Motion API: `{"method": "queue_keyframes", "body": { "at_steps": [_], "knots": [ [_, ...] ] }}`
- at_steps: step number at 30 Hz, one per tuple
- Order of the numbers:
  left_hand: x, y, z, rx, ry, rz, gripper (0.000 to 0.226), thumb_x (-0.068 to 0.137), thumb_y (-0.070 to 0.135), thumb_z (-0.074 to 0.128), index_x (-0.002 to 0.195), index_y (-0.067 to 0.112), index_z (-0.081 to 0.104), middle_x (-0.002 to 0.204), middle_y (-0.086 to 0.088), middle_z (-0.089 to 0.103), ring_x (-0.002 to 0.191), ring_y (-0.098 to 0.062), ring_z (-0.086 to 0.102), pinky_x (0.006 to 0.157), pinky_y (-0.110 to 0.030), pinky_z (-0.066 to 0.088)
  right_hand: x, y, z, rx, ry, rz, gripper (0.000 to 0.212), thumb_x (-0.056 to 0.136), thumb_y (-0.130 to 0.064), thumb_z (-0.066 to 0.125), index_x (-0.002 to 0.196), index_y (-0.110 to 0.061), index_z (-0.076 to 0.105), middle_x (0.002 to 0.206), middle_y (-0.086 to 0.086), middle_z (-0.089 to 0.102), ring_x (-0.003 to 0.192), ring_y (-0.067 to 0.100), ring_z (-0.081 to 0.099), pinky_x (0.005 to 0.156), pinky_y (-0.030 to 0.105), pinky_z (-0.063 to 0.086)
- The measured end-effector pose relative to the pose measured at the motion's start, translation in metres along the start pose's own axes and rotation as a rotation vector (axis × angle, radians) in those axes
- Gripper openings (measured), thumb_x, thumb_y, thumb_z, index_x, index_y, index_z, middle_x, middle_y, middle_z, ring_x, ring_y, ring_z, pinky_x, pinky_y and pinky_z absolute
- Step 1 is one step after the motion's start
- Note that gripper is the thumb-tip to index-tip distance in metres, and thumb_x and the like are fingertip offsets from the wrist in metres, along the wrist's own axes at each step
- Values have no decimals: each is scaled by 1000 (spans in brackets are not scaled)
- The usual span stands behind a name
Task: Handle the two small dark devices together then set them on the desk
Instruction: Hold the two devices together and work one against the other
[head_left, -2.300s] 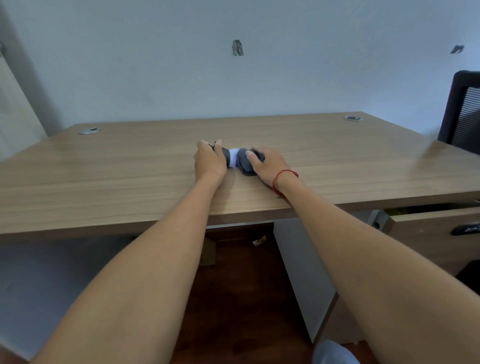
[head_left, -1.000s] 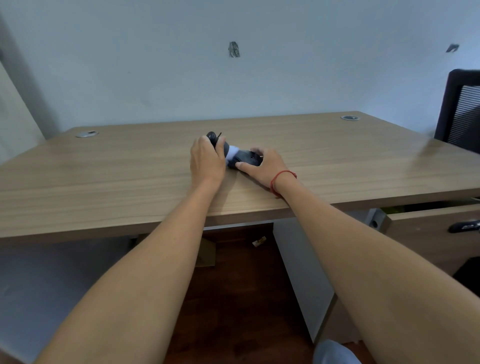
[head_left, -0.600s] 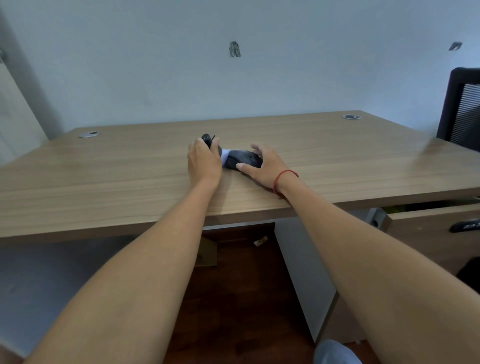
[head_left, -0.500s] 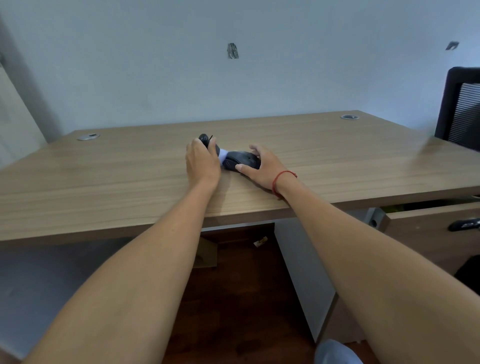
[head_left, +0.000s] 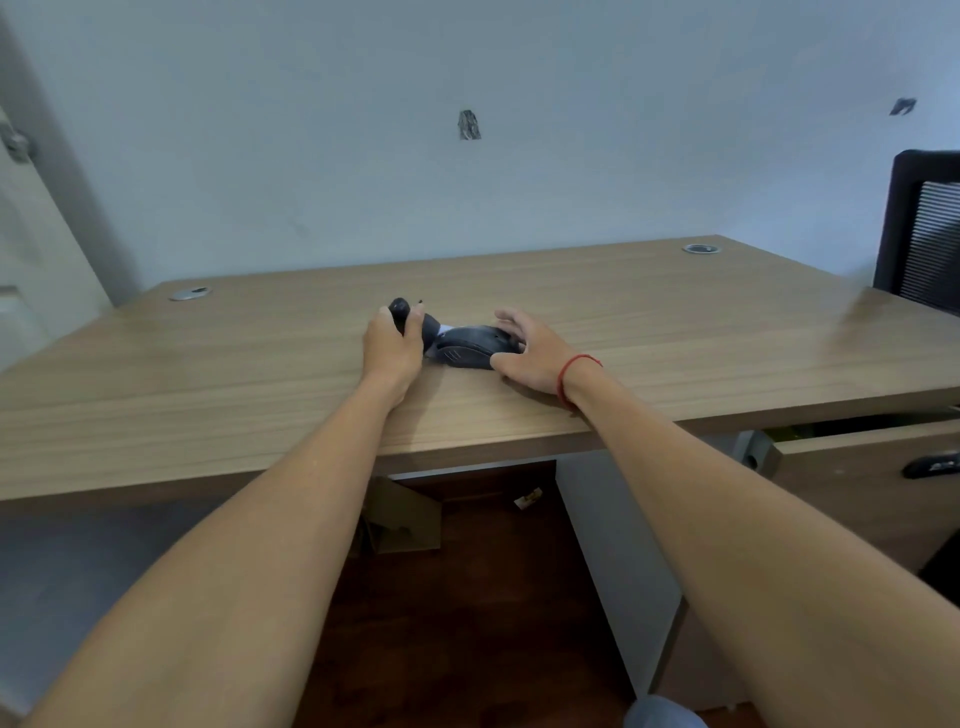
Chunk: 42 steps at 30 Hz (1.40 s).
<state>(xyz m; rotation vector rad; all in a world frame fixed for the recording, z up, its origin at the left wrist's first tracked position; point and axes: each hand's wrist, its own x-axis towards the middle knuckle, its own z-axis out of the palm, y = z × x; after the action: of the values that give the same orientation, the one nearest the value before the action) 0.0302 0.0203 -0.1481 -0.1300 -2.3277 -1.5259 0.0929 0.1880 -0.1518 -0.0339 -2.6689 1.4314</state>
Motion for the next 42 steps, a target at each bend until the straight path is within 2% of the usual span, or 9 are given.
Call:
{"method": "queue_keyframes", "body": {
  "at_steps": [7,10,15,19,22,27,34,38,42],
  "knots": [
    [-6,-2,-9,-42,-113,58,33,93,41,51,85,10,54,74,-3,56,70,-22,55,55,-27,39,1,-5,6,-78,211,50,61,88,0,44,148,-14,38,152,7,44,138,25,42,113,31,34],
    [-12,4,-9,-19,-63,115,34,94,40,50,87,6,55,81,-8,57,73,-24,54,57,-28,37,-2,-9,8,-67,252,101,63,85,-22,48,147,-17,38,150,8,46,133,29,48,112,40,38],
    [-16,23,-2,-154,38,164,31,94,38,51,85,8,55,81,-6,58,75,-21,53,67,-27,38,-8,-13,10,-128,210,110,108,52,-72,55,146,-22,38,147,1,47,133,27,46,109,44,39],
    [-15,26,5,11,-42,278,32,93,34,54,81,5,54,77,-9,56,74,-25,51,59,-23,29,0,-7,12,-252,215,101,86,52,-78,65,117,-23,52,114,-1,61,104,23,59,92,41,51],
    [-12,18,5,191,-40,300,34,94,31,52,88,-2,56,88,-20,62,85,-32,55,69,-31,36,2,-5,12,-257,218,61,88,53,-75,69,121,-22,52,108,-6,55,100,19,55,86,35,49],
    [-14,30,3,-14,22,350,37,91,34,57,72,3,52,64,-5,52,63,-23,45,52,-22,28,2,-7,12,-238,207,77,81,49,-86,56,100,-23,56,101,-2,64,92,23,62,79,39,52],
    [-7,29,-2,250,-70,342,33,92,32,55,75,4,49,74,-9,50,71,-24,45,61,-26,27,2,-7,12,-133,180,117,119,51,-75,60,151,-18,28,149,5,45,133,27,47,105,42,42],
    [-8,42,-1,12,-71,335,37,90,36,56,77,1,57,69,-5,56,67,-21,49,59,-27,34,2,-3,9,-16,144,102,119,58,-62,73,155,-27,12,154,4,39,138,27,42,99,35,36],
    [-2,44,1,329,-196,342,29,92,31,57,78,6,53,70,-6,51,73,-26,47,63,-26,29,0,-3,7,34,105,72,122,59,-55,76,156,-26,8,154,7,37,139,27,40,106,36,36]
  ]
}}
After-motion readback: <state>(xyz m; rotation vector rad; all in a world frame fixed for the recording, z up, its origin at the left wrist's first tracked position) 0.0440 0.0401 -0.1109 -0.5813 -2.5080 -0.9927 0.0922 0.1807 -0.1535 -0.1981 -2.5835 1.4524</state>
